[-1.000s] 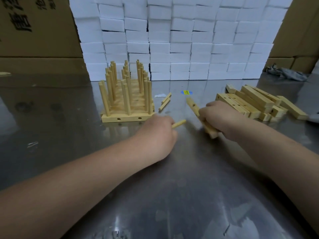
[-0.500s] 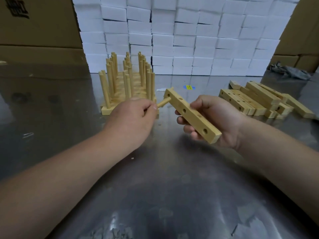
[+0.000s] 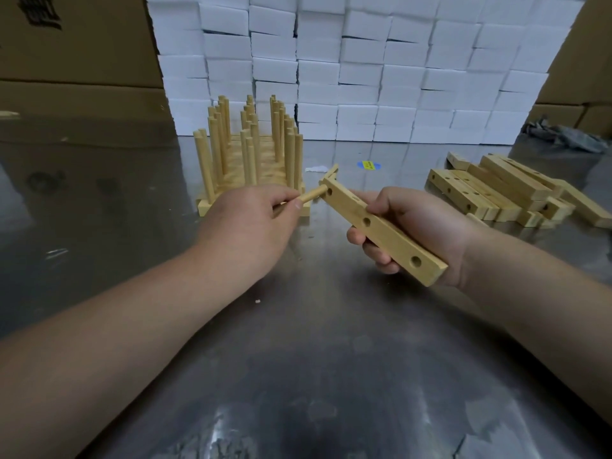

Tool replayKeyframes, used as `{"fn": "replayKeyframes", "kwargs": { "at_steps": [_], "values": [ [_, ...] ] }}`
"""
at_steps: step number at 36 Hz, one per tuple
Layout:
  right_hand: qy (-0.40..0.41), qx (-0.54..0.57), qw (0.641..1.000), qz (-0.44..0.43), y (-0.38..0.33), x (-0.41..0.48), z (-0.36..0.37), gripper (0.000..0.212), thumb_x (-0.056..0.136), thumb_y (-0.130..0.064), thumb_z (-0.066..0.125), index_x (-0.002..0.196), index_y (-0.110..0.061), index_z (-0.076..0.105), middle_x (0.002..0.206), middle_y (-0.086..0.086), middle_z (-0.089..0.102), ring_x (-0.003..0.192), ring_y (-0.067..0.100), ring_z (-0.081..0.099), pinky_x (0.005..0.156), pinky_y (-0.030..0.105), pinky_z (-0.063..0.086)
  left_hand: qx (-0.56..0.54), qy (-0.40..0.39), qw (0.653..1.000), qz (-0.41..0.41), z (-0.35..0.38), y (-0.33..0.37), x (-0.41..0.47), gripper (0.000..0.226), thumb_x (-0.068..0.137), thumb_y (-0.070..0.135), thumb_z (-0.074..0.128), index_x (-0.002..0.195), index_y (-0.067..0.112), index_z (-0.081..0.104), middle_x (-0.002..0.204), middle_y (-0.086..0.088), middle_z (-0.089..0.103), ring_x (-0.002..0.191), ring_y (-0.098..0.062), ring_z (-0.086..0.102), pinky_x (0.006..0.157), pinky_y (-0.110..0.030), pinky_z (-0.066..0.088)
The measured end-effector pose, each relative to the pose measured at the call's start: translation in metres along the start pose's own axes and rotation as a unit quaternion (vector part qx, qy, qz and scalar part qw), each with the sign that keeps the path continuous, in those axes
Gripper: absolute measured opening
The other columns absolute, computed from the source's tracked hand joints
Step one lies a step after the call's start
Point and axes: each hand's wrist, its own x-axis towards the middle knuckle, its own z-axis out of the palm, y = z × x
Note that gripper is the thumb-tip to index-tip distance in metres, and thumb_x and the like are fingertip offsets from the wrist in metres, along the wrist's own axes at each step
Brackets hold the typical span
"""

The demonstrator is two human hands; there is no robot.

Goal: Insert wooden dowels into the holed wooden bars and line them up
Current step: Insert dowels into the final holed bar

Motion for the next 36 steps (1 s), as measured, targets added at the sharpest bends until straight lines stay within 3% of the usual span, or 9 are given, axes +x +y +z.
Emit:
{"fn": "replayKeyframes", "kwargs": {
  "at_steps": [3, 8, 16, 25, 28, 34, 36],
  "values": [
    [0.005, -0.017, 1.0, 0.002, 0.0, 0.0, 0.0, 0.045, 0.093, -0.015, 0.029, 0.134, -0.019, 0.046, 0.062, 0.005, 0.056, 0.039, 0.014, 0.043, 0.037, 0.02, 0.038, 0.021, -0.002, 1.0, 0.02, -0.001, 0.001, -0.001, 0.02, 0.09, 0.031, 0.054, 0.102, 0.034, 0.069, 0.077, 0.017, 0.059, 0.075, -0.009, 0.054, 0.07, -0.02, 0.043],
    [0.023, -0.042, 0.999, 0.002, 0.003, 0.002, 0.0, 0.044, 0.093, -0.016, 0.034, 0.134, -0.023, 0.047, 0.059, 0.002, 0.059, 0.04, 0.013, 0.047, 0.039, 0.021, 0.04, 0.086, 0.004, 0.994, 0.063, -0.002, 0.003, -0.003, 0.021, 0.09, 0.031, 0.054, 0.106, 0.031, 0.069, 0.078, 0.012, 0.052, 0.078, -0.014, 0.049, 0.057, -0.02, 0.035],
    [0.045, -0.084, 0.995, 0.003, 0.001, -0.001, 0.0, 0.037, 0.095, -0.022, 0.039, 0.13, -0.026, 0.05, 0.056, 0.001, 0.058, 0.039, 0.012, 0.046, 0.038, 0.019, 0.038, 0.167, -0.018, 0.978, 0.125, -0.008, 0.006, -0.001, 0.022, 0.091, 0.028, 0.05, 0.105, 0.03, 0.066, 0.081, 0.005, 0.049, 0.075, -0.015, 0.047, 0.056, -0.02, 0.032],
    [0.042, -0.056, 0.998, -0.008, -0.001, -0.004, 0.004, 0.032, 0.095, -0.023, 0.042, 0.126, -0.025, 0.053, 0.055, 0.002, 0.056, 0.038, 0.012, 0.044, 0.036, 0.017, 0.036, 0.165, -0.01, 0.979, 0.118, -0.009, 0.007, -0.001, 0.022, 0.091, 0.026, 0.051, 0.106, 0.029, 0.066, 0.083, 0.005, 0.05, 0.075, -0.014, 0.045, 0.055, -0.02, 0.032],
    [0.047, -0.07, 0.996, -0.015, -0.002, -0.005, 0.004, 0.032, 0.095, -0.023, 0.043, 0.126, -0.025, 0.054, 0.056, 0.002, 0.057, 0.039, 0.012, 0.045, 0.037, 0.018, 0.038, 0.173, -0.014, 0.977, 0.123, -0.01, 0.008, -0.002, 0.021, 0.091, 0.027, 0.05, 0.104, 0.027, 0.067, 0.082, 0.005, 0.05, 0.072, -0.012, 0.044, 0.054, -0.022, 0.034],
    [0.041, -0.096, 0.994, -0.022, -0.008, -0.009, 0.004, 0.028, 0.096, -0.022, 0.041, 0.119, -0.026, 0.056, 0.053, 0.001, 0.054, 0.037, 0.012, 0.043, 0.037, 0.016, 0.036, 0.225, -0.055, 0.961, 0.147, -0.016, 0.015, -0.002, 0.028, 0.095, 0.028, 0.04, 0.11, 0.02, 0.062, 0.09, -0.001, 0.055, 0.083, -0.02, 0.051, 0.067, -0.038, 0.044],
    [0.035, -0.117, 0.992, -0.023, -0.01, -0.011, 0.004, 0.027, 0.096, -0.022, 0.041, 0.117, -0.027, 0.057, 0.054, 0.002, 0.054, 0.038, 0.012, 0.044, 0.037, 0.017, 0.036, 0.247, -0.073, 0.955, 0.146, -0.018, 0.018, -0.002, 0.029, 0.096, 0.031, 0.036, 0.109, 0.021, 0.06, 0.088, 0.001, 0.053, 0.082, -0.019, 0.051, 0.068, -0.037, 0.045]
  ]
}}
